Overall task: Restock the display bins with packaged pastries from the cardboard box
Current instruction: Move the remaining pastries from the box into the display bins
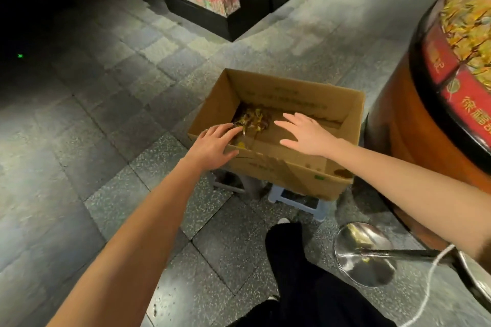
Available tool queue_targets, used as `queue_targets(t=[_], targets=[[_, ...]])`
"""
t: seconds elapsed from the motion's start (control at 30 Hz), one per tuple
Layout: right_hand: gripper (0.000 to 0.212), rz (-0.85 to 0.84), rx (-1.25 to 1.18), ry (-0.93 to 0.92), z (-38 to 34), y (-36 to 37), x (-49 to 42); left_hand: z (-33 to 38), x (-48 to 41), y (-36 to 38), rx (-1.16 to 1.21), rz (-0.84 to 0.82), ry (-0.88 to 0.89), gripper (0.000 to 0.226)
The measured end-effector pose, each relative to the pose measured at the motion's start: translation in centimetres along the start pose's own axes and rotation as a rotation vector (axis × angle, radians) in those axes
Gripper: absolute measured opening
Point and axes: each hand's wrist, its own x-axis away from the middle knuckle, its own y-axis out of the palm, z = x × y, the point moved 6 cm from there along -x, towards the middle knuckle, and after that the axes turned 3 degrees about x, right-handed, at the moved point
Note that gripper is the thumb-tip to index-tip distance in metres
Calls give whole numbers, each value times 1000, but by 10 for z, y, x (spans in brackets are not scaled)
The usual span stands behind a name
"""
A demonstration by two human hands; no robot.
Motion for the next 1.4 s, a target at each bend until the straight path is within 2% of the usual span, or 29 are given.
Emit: queue_targets(t=[0.17,0.33,0.7,0.87,0.97,1.13,1.23,1.4], targets=[[60,-75,-44,32,49,13,-82,-27,-98,10,48,-92,-38,67],[61,-124,-86,78,98,28,-151,-46,-187,19,68,-134,16,65],[66,-253,-240,135,139,121,-257,-98,-304,108,109,-340,-16,71],[71,-282,-297,179,152,193,-302,-122,-354,160,257,-229,-61,65],[73,-244,-270,185,158,234,-338,-149,-379,199,278,-239,-94,68],[74,-163,-359,233,159,279,-387,-188,-411,237,302,-185,-147,63],[78,-142,-324,199,156,296,-413,-195,-430,250,348,-156,-152,61],[78,-209,-174,159,156,317,-441,-200,-458,270,457,-155,-246,64]])
